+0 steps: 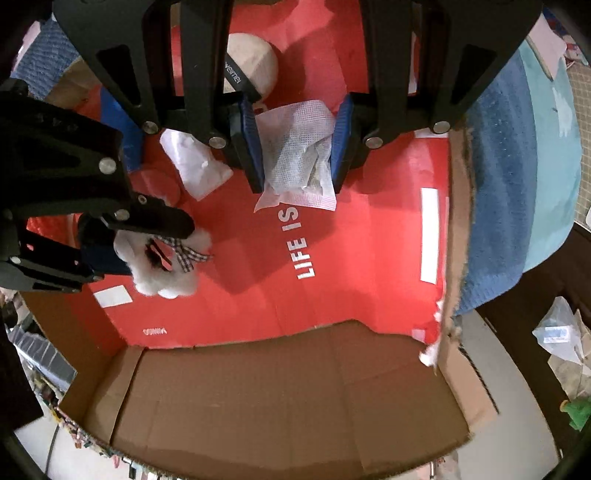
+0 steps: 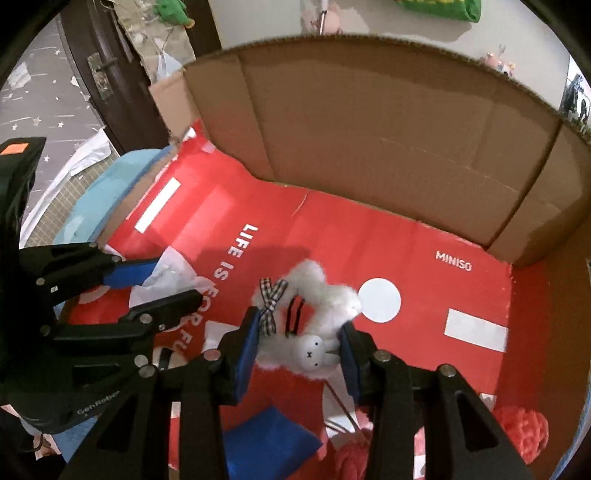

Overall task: Organize soft objects
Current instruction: 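Carry the paper sheet and white bunny into the box and open both tools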

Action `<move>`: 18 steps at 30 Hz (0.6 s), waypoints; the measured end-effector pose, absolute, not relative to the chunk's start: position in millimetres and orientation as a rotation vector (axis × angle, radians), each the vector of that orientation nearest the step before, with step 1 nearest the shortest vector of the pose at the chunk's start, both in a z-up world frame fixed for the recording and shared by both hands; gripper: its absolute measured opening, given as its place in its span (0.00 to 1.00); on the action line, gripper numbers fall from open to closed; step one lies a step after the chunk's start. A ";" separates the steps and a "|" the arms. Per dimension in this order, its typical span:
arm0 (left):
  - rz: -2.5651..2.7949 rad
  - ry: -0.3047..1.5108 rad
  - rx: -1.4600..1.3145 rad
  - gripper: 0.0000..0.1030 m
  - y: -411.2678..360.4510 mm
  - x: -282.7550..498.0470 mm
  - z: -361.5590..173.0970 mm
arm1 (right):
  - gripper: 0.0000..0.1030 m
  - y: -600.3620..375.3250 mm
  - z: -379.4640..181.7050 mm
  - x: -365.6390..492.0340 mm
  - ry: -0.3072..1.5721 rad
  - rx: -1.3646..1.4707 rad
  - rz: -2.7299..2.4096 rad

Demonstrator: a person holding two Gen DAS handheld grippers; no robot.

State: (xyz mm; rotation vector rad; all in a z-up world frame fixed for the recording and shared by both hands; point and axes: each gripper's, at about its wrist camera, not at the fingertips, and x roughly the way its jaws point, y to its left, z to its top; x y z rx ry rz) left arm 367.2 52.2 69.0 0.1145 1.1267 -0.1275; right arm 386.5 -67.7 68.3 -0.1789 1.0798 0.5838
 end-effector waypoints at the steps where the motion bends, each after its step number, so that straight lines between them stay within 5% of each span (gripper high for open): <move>1: -0.129 1.132 0.119 0.31 50.8 368.3 67.3 | 0.41 -67.4 66.8 388.5 1.087 -0.177 0.581; 18: -0.132 1.156 0.140 0.33 45.7 375.8 61.7 | 0.45 -66.0 59.4 404.5 1.132 -0.180 0.560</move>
